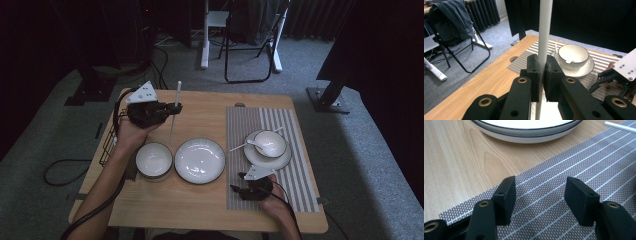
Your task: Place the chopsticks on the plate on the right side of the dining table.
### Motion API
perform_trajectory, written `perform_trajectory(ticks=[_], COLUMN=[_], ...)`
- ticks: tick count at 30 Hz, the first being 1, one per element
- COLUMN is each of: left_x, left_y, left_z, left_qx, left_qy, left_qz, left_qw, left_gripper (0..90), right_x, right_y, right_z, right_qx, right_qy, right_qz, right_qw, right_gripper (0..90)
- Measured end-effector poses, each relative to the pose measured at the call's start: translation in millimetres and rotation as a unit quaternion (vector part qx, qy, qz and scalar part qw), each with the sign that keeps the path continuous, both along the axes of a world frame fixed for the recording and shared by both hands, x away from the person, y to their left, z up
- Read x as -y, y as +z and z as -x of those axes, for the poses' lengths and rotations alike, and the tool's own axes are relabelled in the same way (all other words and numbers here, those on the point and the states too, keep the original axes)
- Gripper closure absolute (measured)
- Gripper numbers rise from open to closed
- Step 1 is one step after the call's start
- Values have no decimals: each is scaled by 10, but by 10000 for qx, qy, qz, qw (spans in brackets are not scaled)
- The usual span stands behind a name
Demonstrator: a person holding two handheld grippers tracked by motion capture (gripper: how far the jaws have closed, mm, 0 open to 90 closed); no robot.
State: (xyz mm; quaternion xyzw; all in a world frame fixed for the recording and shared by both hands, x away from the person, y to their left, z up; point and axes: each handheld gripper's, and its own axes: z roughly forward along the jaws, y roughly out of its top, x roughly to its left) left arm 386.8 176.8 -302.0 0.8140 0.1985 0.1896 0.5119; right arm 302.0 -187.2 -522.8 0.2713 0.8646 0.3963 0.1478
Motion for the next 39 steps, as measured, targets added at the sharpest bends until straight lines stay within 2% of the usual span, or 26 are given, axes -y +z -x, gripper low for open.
perform_trajectory(ticks=[11, 18, 26, 39], left_x=[138, 221, 254, 313], left_y=[-99, -147, -197, -246], left_z=[-10, -2, 6, 33], left_qx=[-36, -66, -74, -78], left_qy=[-66, -136, -125, -198], left_qz=[-139, -92, -83, 25], left_qw=[9999, 9998, 9999, 9998], left_gripper=[846, 847, 846, 846], right_x=[-27, -26, -72, -164], right_y=[51, 73, 62, 139], right_z=[8, 8, -27, -35], right_qx=[140, 157, -18, 72], right_qy=[-87, -126, -248, -197], right_qz=[-65, -112, 40, -82], right_qw=[9998, 9997, 9997, 9997], right_gripper=[520, 532, 559, 571])
